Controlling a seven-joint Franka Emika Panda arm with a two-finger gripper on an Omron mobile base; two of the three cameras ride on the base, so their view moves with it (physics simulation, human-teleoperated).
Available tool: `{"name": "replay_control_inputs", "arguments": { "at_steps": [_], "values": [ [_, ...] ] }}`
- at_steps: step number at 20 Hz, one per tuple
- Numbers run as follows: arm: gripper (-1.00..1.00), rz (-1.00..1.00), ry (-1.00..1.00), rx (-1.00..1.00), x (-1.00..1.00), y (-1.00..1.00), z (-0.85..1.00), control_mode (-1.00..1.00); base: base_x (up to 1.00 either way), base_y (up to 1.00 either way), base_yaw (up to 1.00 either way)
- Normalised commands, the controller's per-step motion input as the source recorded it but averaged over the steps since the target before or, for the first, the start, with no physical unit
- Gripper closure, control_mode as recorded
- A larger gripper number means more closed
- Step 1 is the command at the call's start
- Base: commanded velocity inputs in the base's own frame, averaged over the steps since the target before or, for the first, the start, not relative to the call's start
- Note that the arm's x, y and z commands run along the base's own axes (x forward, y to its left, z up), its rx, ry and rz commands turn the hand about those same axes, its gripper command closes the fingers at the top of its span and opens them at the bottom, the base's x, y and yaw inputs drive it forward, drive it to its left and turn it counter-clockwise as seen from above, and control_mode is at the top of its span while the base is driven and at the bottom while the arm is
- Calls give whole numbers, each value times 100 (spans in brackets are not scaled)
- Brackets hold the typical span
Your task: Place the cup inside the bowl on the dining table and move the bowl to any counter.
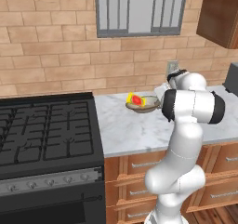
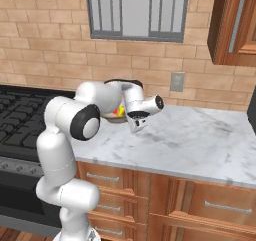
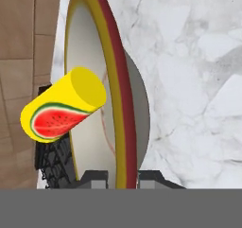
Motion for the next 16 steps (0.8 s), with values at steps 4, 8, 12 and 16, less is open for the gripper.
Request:
{"name": "replay_control_inputs", "arguments": {
  "at_steps": [4, 8, 12, 16],
  "values": [
    [100, 0, 0, 4, 0, 5, -13, -100, 0, 0, 0],
    [100, 0, 0, 0, 0, 6, -20, -100, 0, 0, 0],
    [100, 0, -2, 0, 0, 5, -26, -100, 0, 0, 0],
    [100, 0, -2, 0, 0, 4, -20, -100, 0, 0, 0]
  ]
}}
